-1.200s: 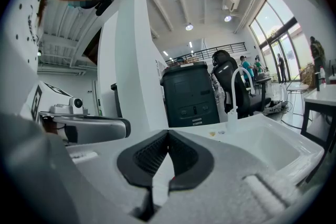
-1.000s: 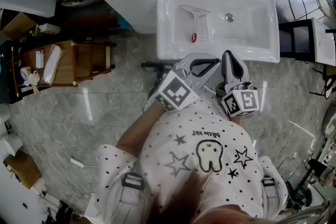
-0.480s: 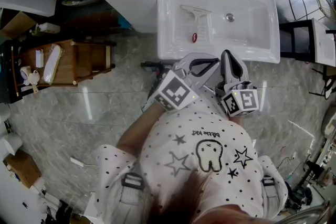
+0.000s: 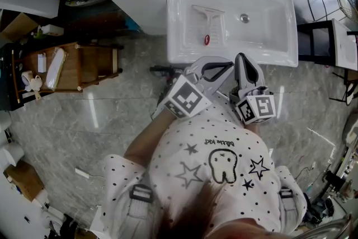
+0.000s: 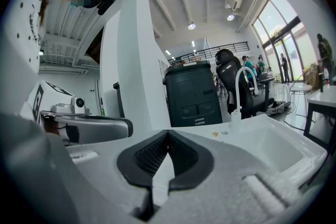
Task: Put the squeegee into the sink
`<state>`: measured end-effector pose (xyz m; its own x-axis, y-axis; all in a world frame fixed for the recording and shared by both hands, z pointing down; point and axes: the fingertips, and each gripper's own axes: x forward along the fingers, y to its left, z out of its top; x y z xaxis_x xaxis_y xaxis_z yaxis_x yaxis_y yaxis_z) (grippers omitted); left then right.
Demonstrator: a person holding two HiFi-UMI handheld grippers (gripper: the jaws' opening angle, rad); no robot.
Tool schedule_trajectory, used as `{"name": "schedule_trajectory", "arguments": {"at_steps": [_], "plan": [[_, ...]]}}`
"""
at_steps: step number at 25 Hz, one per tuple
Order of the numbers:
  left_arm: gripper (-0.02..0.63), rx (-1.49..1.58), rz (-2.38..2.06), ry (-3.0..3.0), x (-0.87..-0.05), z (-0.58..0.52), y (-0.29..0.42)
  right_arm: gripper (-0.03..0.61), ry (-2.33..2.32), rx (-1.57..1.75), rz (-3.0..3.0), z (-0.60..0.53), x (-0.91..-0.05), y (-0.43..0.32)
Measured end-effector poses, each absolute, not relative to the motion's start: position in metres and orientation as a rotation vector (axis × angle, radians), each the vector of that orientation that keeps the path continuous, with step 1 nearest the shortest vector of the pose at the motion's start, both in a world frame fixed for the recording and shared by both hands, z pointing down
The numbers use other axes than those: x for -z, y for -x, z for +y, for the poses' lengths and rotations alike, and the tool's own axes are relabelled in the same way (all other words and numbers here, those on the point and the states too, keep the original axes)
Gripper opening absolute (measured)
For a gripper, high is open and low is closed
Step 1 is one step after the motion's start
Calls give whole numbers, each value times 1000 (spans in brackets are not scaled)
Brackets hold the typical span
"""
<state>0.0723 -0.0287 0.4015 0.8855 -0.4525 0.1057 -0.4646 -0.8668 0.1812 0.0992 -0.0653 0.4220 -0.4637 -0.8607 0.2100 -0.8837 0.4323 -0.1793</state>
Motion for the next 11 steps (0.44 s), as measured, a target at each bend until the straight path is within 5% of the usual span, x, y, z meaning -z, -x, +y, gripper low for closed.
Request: {"name": "schedule_trajectory", "arguments": {"at_steps": [11], "plan": [[-3, -89, -721, -2845, -402, -30, -71, 0, -1568, -404, -2590, -67, -421, -98]]}}
